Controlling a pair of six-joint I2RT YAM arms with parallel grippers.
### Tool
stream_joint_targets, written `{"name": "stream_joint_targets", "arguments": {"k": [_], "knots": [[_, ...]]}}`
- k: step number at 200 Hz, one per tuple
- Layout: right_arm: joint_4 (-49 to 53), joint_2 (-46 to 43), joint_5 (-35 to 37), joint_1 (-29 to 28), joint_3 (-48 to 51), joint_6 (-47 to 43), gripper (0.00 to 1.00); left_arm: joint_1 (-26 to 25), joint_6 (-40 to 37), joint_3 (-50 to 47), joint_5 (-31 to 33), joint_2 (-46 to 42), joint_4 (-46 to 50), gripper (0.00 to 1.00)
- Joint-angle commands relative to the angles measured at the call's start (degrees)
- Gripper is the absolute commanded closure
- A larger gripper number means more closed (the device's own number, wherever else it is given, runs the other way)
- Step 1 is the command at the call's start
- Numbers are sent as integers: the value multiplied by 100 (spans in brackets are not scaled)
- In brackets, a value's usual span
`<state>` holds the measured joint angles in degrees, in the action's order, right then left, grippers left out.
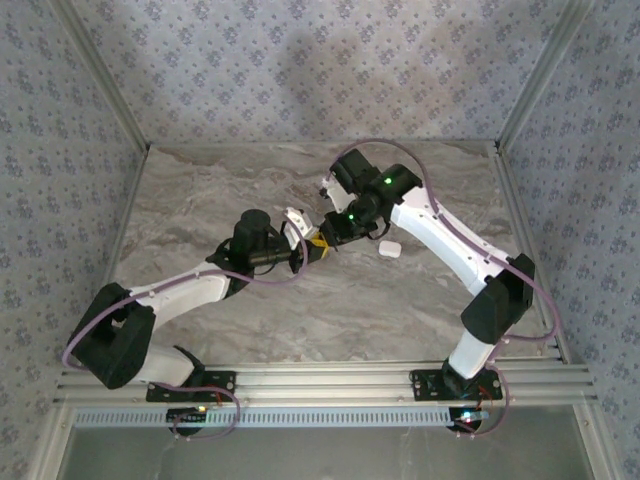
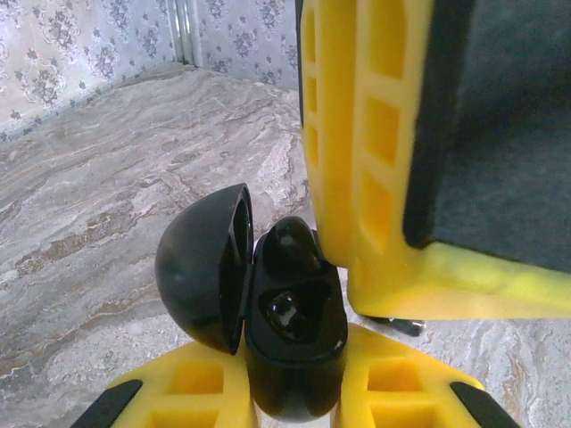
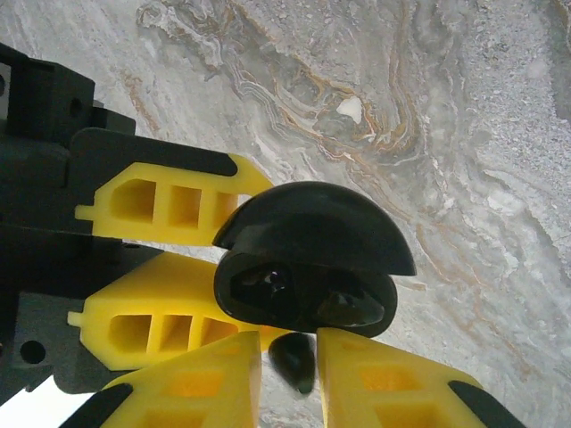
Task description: Insert the wireless bluetooth earbuds into the charging case
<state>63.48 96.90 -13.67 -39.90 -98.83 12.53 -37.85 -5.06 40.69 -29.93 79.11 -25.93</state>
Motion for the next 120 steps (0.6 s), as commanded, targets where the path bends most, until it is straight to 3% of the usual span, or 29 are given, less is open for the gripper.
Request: {"name": "stream_joint_targets", "arguments": {"k": [1,61,120], "knots": [[100,-10,45,-22,41,82,75,21,30,168,-64,-247,-344,94],[-399,-272,220,170,668,294,76,50,120,201,286,-58,-253,94],[-819,-857,124,970,1935,1169,65,417,328,115,315,170,-290,94]]}}
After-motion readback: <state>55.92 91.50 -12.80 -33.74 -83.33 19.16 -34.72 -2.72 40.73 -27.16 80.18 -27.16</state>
